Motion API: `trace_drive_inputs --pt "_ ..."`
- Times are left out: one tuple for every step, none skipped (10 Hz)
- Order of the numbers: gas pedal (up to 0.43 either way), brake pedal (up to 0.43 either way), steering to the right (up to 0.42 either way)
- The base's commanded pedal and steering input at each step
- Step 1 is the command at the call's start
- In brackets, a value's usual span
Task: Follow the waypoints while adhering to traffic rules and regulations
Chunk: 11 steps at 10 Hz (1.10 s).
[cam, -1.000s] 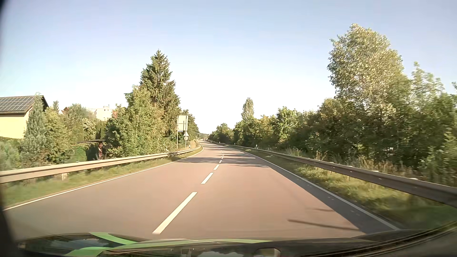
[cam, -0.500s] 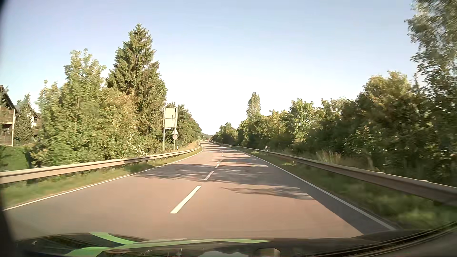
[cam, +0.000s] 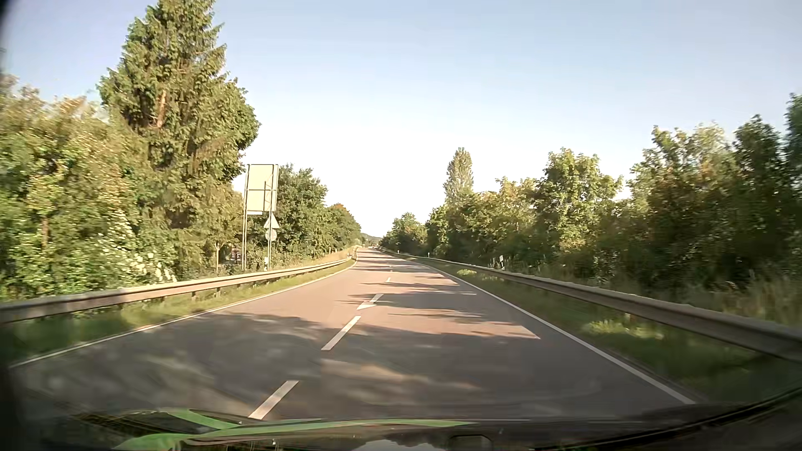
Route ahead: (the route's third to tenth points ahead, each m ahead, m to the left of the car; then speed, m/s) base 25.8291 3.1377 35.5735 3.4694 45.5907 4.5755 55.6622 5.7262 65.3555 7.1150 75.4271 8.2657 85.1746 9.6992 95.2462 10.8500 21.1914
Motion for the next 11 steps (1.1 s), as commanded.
trace_drive_inputs --pt "0.248 0.000 -0.011" --pt "0.248 0.000 -0.011" --pt "0.248 0.000 -0.011" --pt "0.248 0.000 -0.011" --pt "0.248 0.000 -0.011" --pt "0.220 0.000 -0.011" --pt "0.209 0.000 -0.011" --pt "0.209 0.000 -0.011" --pt "0.220 0.000 -0.011" --pt "0.228 0.000 -0.010" --pt "0.240 0.000 -0.010"
